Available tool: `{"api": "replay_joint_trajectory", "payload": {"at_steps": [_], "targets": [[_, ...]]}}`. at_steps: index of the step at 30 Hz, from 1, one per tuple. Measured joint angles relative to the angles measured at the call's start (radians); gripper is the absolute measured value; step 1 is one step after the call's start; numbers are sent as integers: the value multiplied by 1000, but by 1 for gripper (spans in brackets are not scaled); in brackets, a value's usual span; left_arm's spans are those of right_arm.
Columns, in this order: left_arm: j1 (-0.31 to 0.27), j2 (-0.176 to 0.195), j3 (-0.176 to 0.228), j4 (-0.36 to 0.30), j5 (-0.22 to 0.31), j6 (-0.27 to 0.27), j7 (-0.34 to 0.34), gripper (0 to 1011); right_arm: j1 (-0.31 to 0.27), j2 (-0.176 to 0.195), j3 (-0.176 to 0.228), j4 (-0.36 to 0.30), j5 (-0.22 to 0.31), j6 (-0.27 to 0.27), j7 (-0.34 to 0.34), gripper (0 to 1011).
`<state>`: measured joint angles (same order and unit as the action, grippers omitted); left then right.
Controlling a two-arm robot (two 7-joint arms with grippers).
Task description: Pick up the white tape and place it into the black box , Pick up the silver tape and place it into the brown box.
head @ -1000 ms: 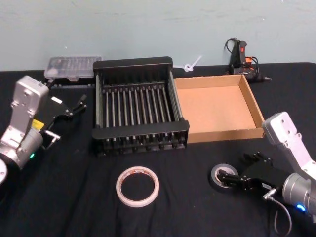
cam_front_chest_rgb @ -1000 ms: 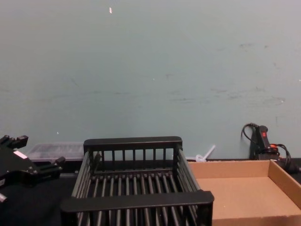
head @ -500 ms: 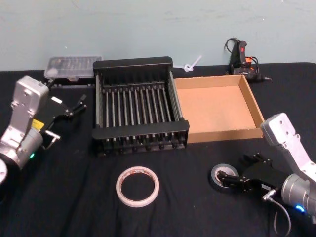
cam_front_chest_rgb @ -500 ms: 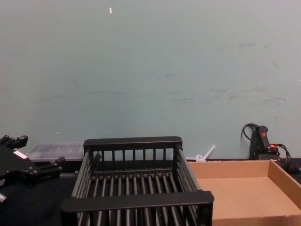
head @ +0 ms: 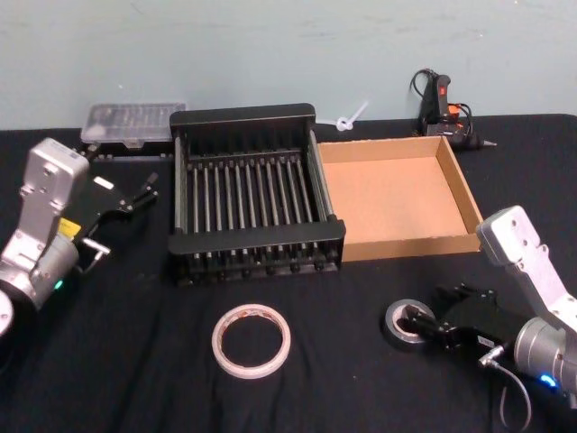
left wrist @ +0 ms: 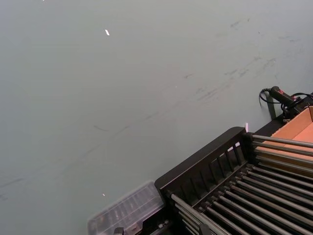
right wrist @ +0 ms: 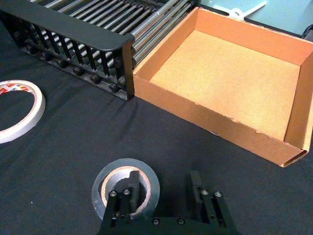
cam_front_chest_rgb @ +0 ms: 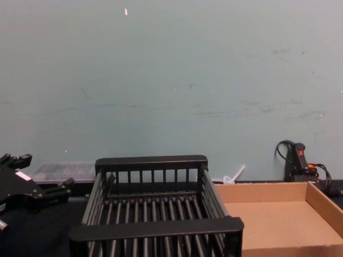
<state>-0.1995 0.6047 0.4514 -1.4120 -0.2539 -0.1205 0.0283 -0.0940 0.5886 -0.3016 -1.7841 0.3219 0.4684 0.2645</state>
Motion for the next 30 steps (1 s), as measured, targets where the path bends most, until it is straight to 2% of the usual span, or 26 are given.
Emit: {"api": "replay_joint_trajectory", "payload": {"at_steps": [1,6,7,9,10,11,16,25,30], "targets": [[0,0,0,0,0,0,0,1001,0,0,0,0,0,0,0,634],[0,0,0,0,0,0,0,1001,0,0,0,0,1,0,0,489],[0,0,0,0,0,0,0,1001,0,1,0,0,1,-1,0,429],[0,0,0,0,0,0,0,1001,0,1,0,0,1,-1,0,386],[0,0,0,0,0,0,0,1001,0,1,0,0,1,-1,0,330],[0,0,0,0,0,0,0,1001,0,1,0,0,1,-1,0,330],[0,0,0,0,0,0,0,1001,0,1,0,0,2,-1,0,159],[0,0,0,0,0,0,0,1001,0,1,0,0,2,-1,0,146],[0,0,0,0,0,0,0,1001,-8,-6,16,-3,-2,-26,10,146]]}}
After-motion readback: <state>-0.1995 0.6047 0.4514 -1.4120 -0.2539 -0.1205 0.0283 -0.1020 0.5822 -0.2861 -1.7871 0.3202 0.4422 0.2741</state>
